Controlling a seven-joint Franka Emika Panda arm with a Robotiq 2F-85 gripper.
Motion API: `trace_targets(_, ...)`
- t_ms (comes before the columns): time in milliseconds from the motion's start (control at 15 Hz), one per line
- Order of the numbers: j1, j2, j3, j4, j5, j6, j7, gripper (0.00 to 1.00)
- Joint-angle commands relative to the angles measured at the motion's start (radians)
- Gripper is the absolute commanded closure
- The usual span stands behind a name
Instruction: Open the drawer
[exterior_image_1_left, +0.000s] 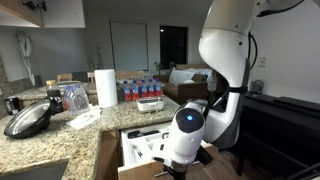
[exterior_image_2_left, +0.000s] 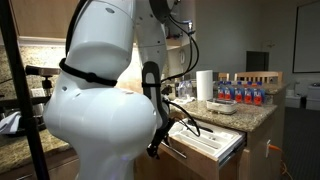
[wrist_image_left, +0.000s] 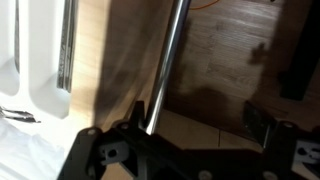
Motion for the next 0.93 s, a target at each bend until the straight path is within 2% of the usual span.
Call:
trace_targets(0,0.042,-0.015,0.054,-0.066,0.032,0.004,0.033,0.0)
trace_targets(867,0.057,-0.092,0.122,-0.116,0.168,-0.074,-0.001,0.0)
